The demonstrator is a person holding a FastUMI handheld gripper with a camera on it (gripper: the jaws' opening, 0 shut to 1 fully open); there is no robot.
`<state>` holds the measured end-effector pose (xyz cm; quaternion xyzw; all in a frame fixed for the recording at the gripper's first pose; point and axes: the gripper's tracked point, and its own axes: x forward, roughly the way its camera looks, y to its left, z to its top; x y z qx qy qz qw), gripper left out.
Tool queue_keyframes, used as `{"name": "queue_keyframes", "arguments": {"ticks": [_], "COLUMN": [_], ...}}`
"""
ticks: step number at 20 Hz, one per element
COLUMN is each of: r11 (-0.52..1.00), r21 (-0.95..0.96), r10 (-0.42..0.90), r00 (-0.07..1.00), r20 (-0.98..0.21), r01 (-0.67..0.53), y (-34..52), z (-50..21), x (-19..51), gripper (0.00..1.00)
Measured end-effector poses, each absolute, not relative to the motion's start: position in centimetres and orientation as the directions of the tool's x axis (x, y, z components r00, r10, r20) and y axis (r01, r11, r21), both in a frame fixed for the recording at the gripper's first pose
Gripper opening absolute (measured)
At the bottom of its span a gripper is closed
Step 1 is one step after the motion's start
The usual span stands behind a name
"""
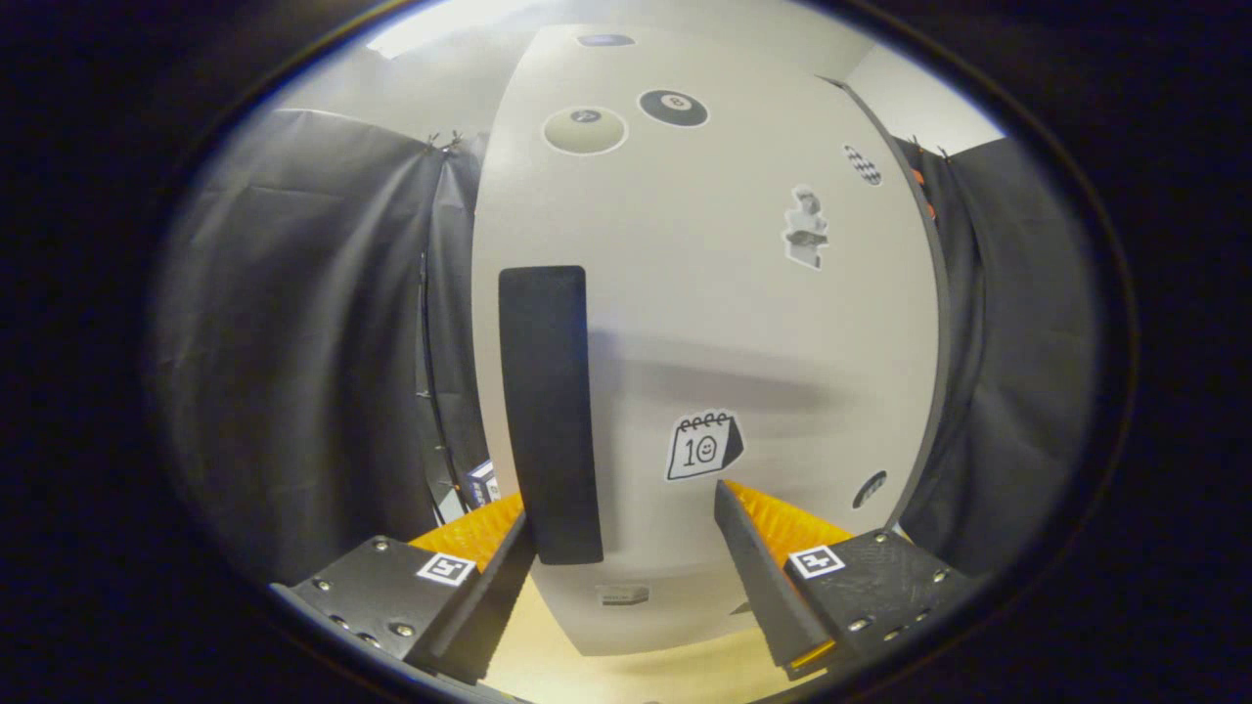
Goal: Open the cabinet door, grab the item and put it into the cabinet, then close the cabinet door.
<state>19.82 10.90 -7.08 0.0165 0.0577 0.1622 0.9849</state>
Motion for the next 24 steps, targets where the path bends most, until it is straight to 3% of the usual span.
{"name": "queue_keyframes", "arguments": {"ticks": [15,24], "r11": [0.993,0.995], "r21": [0.030,0.028], "r10": [0.117,0.094], "r00": [0.993,0.995], "r20": [-0.025,-0.022], "r01": [-0.116,-0.093], "y": [11.8,12.0], "z": [-6.6,-6.7], "x": [21.9,22.3], "gripper": [1.00,1.00]}}
